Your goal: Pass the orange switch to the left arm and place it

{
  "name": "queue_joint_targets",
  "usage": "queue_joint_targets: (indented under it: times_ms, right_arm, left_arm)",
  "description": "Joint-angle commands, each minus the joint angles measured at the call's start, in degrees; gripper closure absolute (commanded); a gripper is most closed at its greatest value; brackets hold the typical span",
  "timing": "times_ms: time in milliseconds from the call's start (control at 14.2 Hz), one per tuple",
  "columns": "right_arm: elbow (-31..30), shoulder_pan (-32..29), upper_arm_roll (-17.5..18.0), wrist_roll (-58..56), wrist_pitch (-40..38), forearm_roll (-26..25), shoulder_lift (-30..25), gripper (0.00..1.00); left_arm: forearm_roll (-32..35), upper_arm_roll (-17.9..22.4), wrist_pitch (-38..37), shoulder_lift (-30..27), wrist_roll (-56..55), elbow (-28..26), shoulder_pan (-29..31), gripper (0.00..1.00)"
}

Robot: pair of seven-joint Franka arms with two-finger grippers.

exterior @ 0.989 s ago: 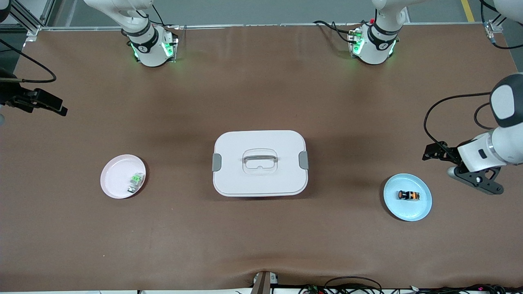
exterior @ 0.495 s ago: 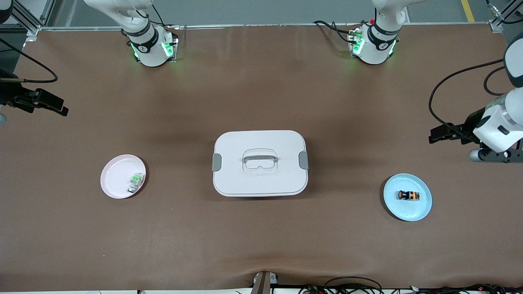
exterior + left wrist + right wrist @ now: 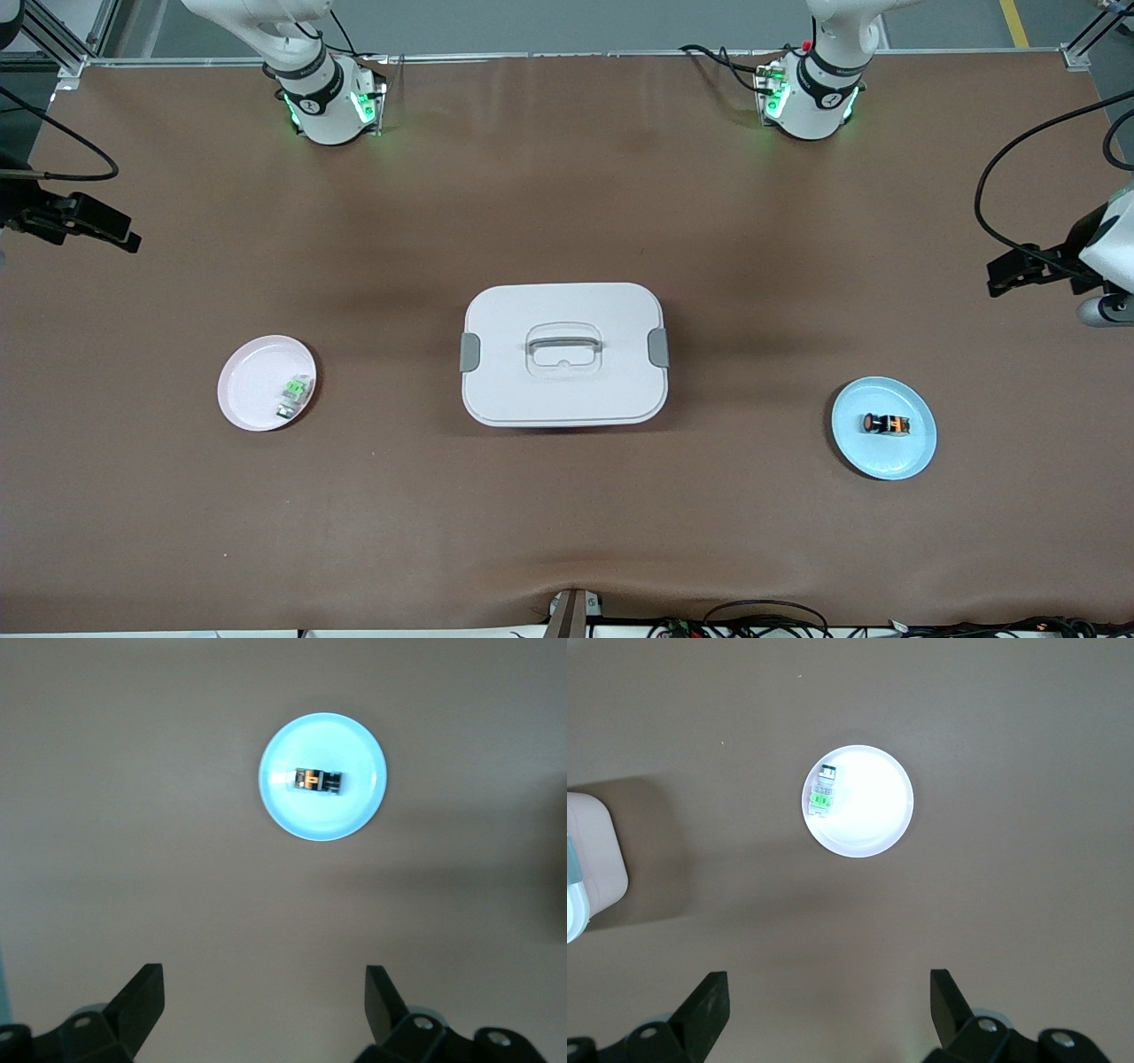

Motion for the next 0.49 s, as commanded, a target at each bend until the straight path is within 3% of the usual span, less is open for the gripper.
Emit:
queue_joint_targets:
  times_ms: [0, 424]
  right_arm:
    - [-1.35, -0.87, 0.43, -0.66, 1.47, -0.42, -1.36, 0.00]
    - [-1.35, -0.78, 0.43, -0.67, 2.43, 0.20, -1.45, 0.00]
  left_arm:
    - [1.51, -0.60, -1.29, 0.10, 0.90, 1.89, -0.25, 0.00]
    - [1.51, -3.05, -2.95, -1.13, -4.00, 2.94, -0.34, 0.00]
